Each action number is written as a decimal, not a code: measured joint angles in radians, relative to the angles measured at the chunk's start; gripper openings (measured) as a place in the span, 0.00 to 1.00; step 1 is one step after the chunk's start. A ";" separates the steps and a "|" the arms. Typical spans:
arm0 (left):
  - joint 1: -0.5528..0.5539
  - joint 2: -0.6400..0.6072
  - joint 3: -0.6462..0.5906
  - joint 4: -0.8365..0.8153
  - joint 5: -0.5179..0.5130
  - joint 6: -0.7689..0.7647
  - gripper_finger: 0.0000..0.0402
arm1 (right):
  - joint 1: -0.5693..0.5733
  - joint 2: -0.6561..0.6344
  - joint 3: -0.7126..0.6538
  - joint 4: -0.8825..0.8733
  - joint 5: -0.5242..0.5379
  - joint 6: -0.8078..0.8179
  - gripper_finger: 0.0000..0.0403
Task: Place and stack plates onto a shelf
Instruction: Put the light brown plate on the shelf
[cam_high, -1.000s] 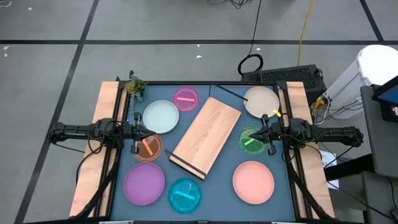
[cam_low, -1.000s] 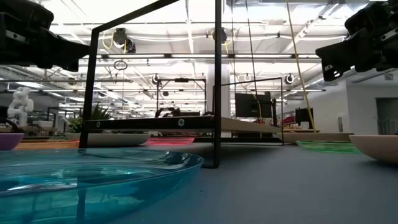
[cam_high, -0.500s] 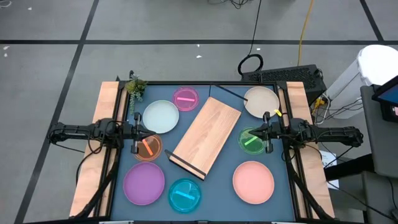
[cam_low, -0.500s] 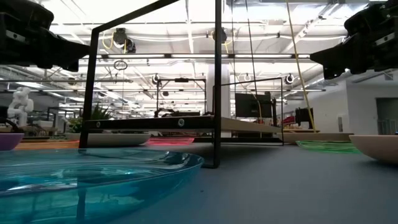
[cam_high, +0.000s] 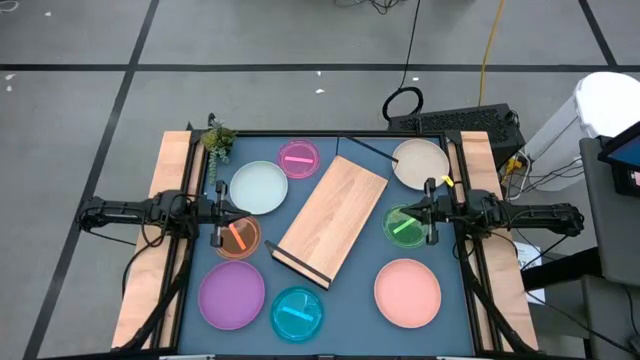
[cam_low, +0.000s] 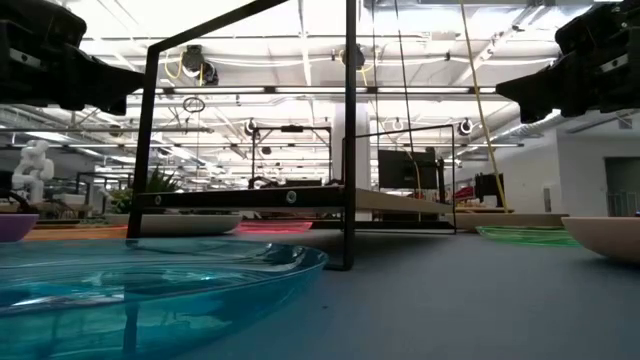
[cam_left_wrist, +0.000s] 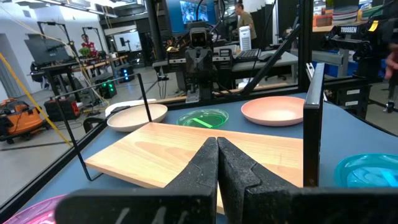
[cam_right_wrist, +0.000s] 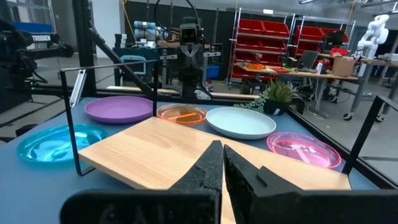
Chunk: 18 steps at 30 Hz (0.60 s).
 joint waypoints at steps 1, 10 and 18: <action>0.000 0.000 0.000 0.000 0.000 0.000 0.01 | 0.000 0.000 0.000 0.001 0.000 0.000 0.00; 0.000 0.000 0.000 0.000 0.000 0.000 0.01 | 0.000 0.000 0.000 0.018 0.003 0.005 0.00; 0.000 0.000 0.000 0.000 0.000 0.000 0.01 | 0.000 0.001 0.019 0.039 0.000 0.073 0.00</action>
